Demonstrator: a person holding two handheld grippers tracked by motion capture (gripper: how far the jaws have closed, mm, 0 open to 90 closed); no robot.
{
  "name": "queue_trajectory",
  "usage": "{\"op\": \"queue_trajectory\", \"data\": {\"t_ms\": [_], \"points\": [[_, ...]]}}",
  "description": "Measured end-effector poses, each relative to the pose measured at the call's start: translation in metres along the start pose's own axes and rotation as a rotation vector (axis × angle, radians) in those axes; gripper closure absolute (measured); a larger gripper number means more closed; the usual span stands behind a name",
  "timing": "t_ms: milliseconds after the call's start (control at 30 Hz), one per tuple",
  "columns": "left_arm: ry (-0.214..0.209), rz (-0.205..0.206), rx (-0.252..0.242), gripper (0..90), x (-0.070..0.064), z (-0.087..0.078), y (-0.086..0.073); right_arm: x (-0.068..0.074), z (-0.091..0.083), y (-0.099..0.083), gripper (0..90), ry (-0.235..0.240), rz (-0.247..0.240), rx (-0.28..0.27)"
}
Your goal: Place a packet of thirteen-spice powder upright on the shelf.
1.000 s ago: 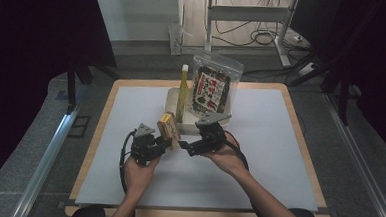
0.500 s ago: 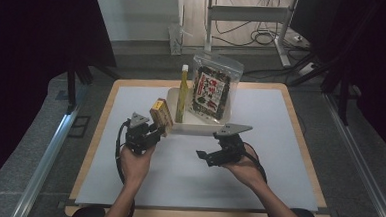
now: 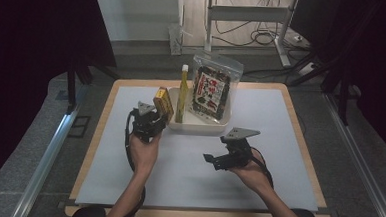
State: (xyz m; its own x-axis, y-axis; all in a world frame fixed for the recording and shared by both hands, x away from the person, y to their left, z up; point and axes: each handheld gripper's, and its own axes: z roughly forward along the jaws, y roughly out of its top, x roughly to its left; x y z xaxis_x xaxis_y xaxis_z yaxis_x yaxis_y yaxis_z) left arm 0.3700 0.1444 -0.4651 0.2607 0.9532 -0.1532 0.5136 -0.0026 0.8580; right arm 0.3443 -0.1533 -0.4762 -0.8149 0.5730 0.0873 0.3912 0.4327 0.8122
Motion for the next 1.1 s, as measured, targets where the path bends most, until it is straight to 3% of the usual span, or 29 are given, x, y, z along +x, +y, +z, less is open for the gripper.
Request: {"op": "queue_trajectory", "data": {"t_ms": [200, 667, 933, 1100], "points": [[0.040, -0.025, -0.009, 68.0, -0.002, 0.012, -0.001, -0.002, 0.000, -0.002, 7.3, 0.000, 0.004, 0.004], [0.107, 0.009, -0.021, 68.1, -0.012, 0.036, 0.004, -0.002, 0.001, -0.003, 7.4, 0.009, 0.003, 0.014], [0.150, 0.053, -0.001, 68.1, -0.017, 0.048, 0.006, -0.003, 0.001, -0.004, 7.7, 0.012, 0.007, 0.018], [0.161, 0.055, 0.016, 68.0, -0.019, 0.056, 0.004, -0.003, 0.001, -0.004, 7.7, 0.013, 0.006, 0.018]]}}
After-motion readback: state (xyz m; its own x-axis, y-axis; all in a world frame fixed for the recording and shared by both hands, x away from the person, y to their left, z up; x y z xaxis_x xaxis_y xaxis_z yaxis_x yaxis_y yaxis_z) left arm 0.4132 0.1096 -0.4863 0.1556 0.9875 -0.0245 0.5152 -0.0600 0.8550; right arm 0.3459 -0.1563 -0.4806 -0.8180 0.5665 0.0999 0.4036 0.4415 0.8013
